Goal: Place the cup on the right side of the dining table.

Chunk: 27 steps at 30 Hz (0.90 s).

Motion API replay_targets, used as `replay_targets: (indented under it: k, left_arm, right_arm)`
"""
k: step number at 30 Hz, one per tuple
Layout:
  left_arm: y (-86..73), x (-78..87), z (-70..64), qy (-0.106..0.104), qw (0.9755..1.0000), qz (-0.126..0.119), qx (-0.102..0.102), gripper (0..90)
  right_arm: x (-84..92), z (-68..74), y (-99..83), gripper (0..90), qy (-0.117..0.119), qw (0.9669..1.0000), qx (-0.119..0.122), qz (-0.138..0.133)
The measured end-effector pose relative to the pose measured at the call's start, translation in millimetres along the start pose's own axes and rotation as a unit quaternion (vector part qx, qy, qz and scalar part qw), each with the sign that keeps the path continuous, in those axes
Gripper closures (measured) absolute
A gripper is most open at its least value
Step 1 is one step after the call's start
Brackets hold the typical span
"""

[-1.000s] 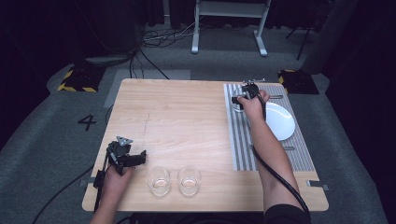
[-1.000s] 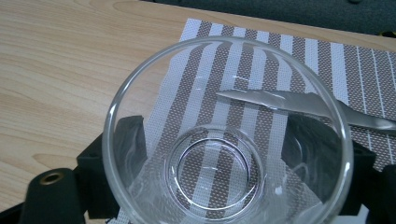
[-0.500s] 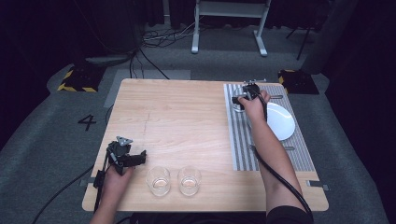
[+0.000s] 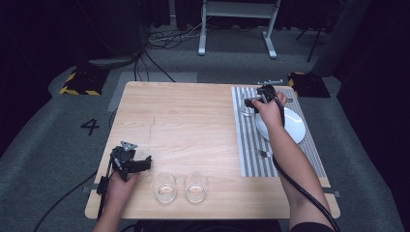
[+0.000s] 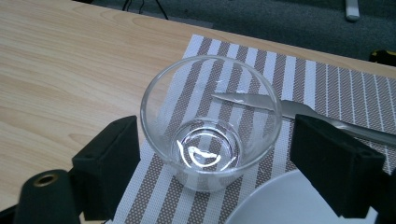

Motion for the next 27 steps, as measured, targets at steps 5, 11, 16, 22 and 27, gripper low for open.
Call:
replay_targets:
  k: [5, 11, 16, 22, 27]
  left_arm:
    - [0.0, -0.1, -0.1, 0.000, 1.0000, 0.000, 0.001, 8.3]
    - [0.0, 0.0, -0.1, 0.000, 1.0000, 0.000, 0.001, 8.3]
    - [0.0, 0.0, -0.1, 0.000, 1.0000, 0.000, 0.001, 8.3]
    - [0.0, 0.0, -0.2, 0.000, 1.0000, 0.000, 0.001, 8.3]
    - [0.0, 0.0, -0.1, 0.000, 1.0000, 0.000, 0.001, 8.3]
  right_arm:
    - [17.6, -2.1, 1.7, 16.6, 0.009, 0.9999, 0.010, -0.002]
    - [34.8, -6.8, -1.0, 16.3, 0.022, 0.9998, 0.002, -0.003]
    - [51.1, -9.9, -5.5, 16.3, 0.030, 0.9994, 0.019, -0.002]
    - [75.4, -19.2, -13.0, 16.3, 0.033, 0.9993, 0.017, -0.006]
    - [93.9, -23.8, -21.9, 16.6, 0.040, 0.9991, 0.010, -0.007]
Point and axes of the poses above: each handheld gripper's, and its own axes: x roughly backward along the jaws, y roughly out of its top, z roughly to its left, the point moved 7 cm from there along -x, roughly forward along the jaws, and after that the axes turned 3 degrees about -z, right-handed, at the moved point
